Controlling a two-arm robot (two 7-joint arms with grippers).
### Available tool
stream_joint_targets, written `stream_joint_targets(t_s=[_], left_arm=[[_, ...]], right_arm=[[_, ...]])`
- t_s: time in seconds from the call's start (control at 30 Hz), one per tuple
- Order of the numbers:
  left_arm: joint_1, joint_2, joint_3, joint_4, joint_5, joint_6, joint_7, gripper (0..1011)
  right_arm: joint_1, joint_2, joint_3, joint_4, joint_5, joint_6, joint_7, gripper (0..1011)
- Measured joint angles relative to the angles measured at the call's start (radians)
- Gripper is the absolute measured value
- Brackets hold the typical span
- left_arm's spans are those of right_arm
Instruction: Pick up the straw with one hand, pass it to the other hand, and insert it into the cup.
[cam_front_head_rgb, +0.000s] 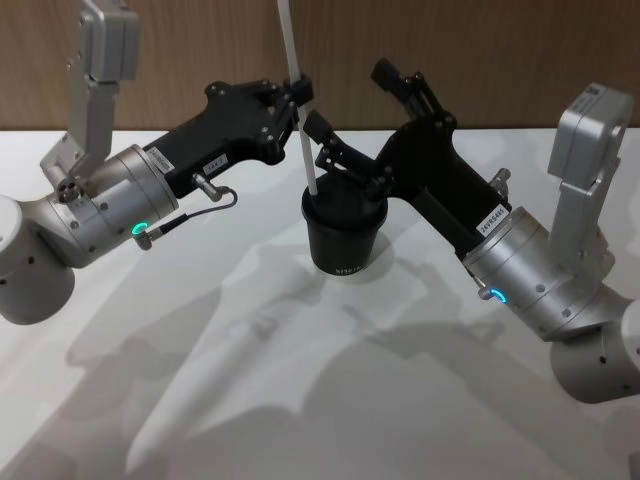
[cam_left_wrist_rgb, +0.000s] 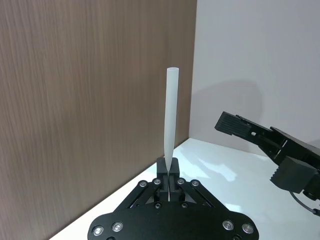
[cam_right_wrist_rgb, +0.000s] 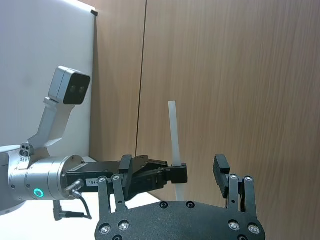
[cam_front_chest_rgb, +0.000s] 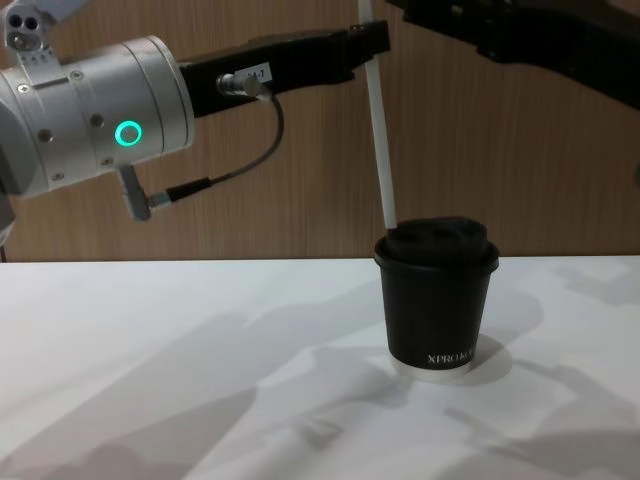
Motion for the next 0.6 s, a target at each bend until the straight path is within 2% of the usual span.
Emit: stream_joint_targets(t_s=[0.6], left_arm=[[-0.01, -0.017, 0.008, 0.017, 0.018, -0.002, -0.002, 14]], right_arm=[[0.0, 0.0, 0.0, 0.0, 0.0, 0.0, 0.0, 1001]])
